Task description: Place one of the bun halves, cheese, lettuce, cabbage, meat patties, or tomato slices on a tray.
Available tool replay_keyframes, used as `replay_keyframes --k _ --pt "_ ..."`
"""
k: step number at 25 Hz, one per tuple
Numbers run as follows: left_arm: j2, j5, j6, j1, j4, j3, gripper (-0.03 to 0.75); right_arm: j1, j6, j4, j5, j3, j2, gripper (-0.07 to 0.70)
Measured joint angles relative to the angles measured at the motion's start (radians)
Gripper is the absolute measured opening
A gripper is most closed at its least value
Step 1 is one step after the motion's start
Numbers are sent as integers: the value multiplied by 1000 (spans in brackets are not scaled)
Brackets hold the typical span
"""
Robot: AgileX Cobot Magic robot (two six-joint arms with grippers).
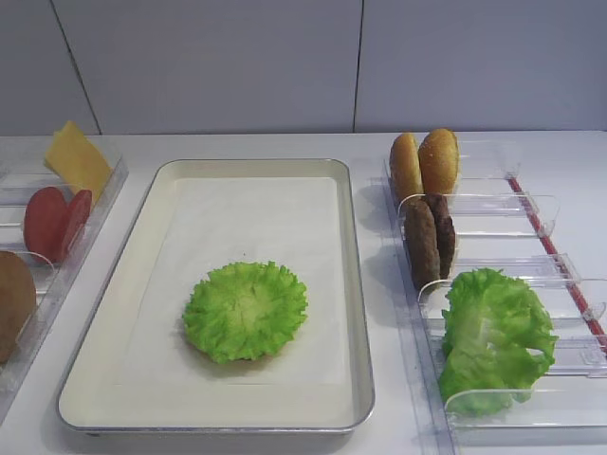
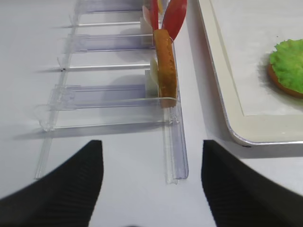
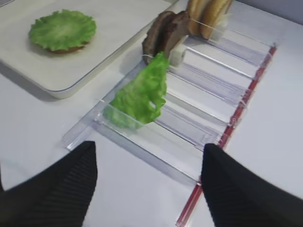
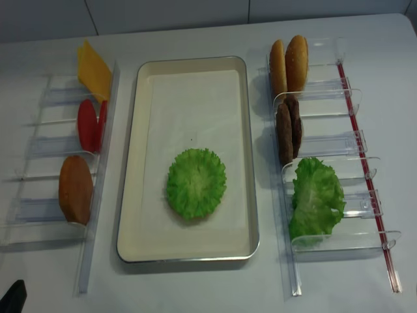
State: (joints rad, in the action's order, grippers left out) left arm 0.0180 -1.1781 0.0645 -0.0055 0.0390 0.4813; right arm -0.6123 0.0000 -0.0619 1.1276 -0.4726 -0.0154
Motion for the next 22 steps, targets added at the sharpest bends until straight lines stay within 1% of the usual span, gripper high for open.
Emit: replay_keyframes --k 3,9,12,13,15,22 --pt "0 0 0 0 0 0 419 114 0 0 0 0 0 461" --pt "0 0 0 0 0 0 419 394 0 0 0 0 0 405" --pt "0 0 0 0 0 0 419 506 0 0 0 0 0 379" --pt "0 0 0 0 0 0 419 531 0 0 0 0 0 370" --pt "0 0 0 0 0 0 419 553 0 0 0 0 0 354" --pt "0 0 0 0 0 0 419 555 0 0 0 0 0 305"
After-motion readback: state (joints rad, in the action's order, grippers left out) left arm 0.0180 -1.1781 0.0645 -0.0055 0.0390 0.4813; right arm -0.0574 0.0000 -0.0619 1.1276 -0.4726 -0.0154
